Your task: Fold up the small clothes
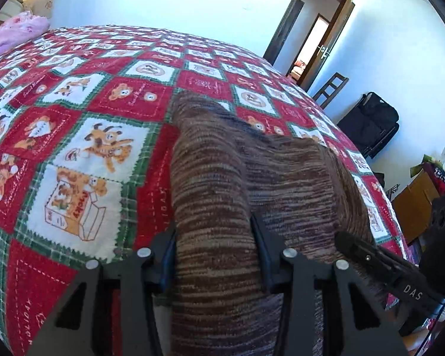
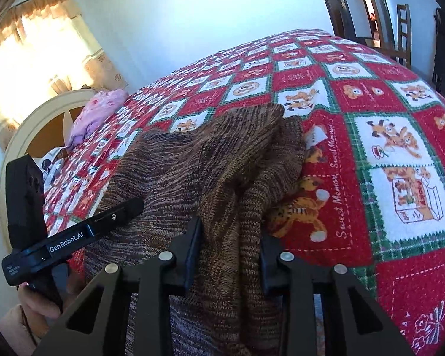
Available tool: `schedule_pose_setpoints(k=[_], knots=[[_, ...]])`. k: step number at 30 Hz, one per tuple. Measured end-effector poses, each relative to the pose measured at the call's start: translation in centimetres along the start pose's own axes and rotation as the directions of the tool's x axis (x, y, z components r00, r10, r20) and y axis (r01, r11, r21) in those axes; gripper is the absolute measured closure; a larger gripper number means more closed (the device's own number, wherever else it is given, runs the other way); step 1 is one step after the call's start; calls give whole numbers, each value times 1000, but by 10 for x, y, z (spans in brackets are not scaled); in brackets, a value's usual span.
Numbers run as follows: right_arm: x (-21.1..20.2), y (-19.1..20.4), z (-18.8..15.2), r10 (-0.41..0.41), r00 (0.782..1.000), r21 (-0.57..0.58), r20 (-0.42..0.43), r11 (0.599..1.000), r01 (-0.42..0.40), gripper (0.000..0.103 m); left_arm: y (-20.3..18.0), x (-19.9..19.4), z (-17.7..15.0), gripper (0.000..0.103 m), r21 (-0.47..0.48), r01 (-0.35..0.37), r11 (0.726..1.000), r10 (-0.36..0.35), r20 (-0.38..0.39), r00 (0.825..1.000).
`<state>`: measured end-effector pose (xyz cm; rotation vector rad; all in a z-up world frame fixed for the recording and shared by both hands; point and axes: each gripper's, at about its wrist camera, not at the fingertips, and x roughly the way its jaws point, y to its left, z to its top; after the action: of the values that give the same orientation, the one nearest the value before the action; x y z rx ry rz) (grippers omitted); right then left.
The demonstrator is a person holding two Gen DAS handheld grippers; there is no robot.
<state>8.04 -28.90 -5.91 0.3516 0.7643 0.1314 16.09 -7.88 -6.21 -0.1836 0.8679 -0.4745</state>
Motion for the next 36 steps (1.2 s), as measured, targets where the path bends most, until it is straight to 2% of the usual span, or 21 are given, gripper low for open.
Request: schedule_pose_setpoints(k=[4,7,11,16,19,21,26,33,36], knots=[[1,-16,0,58,998,81,-9,995,-57,66,-3,3,1,46,8,1,1000,-1,-11,1000],[2,-22,0,90,996,114,-10,990,-88,66,-5,3,0,45,21,-2,1000,2,-14,1000],[2,-21,-2,44,999,68,-9,997,-44,66,-9,2,-1,50,38,-24,999,25,-6,1000],[-3,-14,-4,-20,1000,18,6,1000,20,73,-9,1,0,59,39,-43,998,43,-1,999],[-16,2,-7,-103,993,-16,50,994,104,78,-17,-4,0,69,49,-55,997,55,3,998],[-26,19,-8,-141,985,-23,99,989,144,79,-21,-9,0,71,50,-50,998,50,9,999],[-55,47,-17,-179,966,-1,188,983,183,80,-29,-27,1,73,55,-34,998,32,22,999],[-91,66,-27,-174,957,42,231,985,169,80,-43,-53,-3,73,95,-32,995,31,16,999],[-102,66,-30,-148,963,84,227,988,132,80,-43,-66,-6,73,82,-10,997,9,10,1000]])
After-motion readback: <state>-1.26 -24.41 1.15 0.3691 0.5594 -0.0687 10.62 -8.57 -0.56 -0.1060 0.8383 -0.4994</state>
